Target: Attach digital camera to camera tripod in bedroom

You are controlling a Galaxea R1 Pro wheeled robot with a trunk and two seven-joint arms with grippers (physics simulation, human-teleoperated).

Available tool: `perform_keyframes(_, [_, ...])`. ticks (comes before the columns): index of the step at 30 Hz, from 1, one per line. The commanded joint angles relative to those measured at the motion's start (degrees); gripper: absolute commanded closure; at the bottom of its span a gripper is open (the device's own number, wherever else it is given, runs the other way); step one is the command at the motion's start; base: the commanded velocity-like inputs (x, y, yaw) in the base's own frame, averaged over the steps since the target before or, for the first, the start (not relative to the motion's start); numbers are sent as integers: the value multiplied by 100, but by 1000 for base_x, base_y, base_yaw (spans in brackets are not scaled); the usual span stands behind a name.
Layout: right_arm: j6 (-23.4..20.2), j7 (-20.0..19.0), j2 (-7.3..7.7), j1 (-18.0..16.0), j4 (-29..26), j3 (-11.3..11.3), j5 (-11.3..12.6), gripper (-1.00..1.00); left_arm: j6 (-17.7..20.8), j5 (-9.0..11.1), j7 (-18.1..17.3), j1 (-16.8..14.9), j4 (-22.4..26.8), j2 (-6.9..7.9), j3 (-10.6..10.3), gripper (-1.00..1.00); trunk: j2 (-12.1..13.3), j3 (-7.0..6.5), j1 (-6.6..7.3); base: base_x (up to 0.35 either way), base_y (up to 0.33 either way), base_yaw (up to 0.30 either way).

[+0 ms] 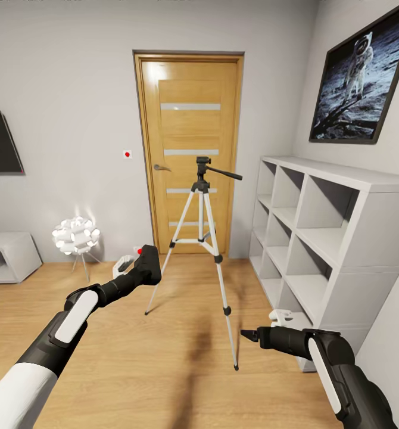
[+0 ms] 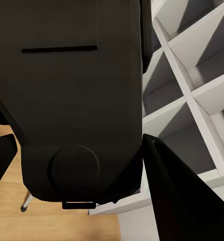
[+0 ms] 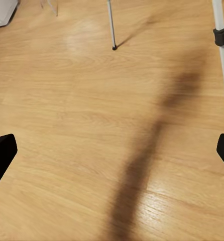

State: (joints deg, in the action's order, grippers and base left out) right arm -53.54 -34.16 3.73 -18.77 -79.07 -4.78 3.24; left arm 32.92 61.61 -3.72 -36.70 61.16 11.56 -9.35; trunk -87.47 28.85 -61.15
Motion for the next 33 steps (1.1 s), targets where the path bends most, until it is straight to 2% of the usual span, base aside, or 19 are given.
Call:
perform_keyframes(1, [-39, 3, -1, -4, 1, -6, 30, -100, 13, -5, -17, -4, 1, 4, -6, 100, 38, -12, 23, 0, 0, 0])
perform_keyframes(33, [-24, 32, -12, -4, 67, -6, 33, -100, 13, -8, -24, -4, -208, 4, -6, 100, 1322, -587, 726, 0, 0, 0])
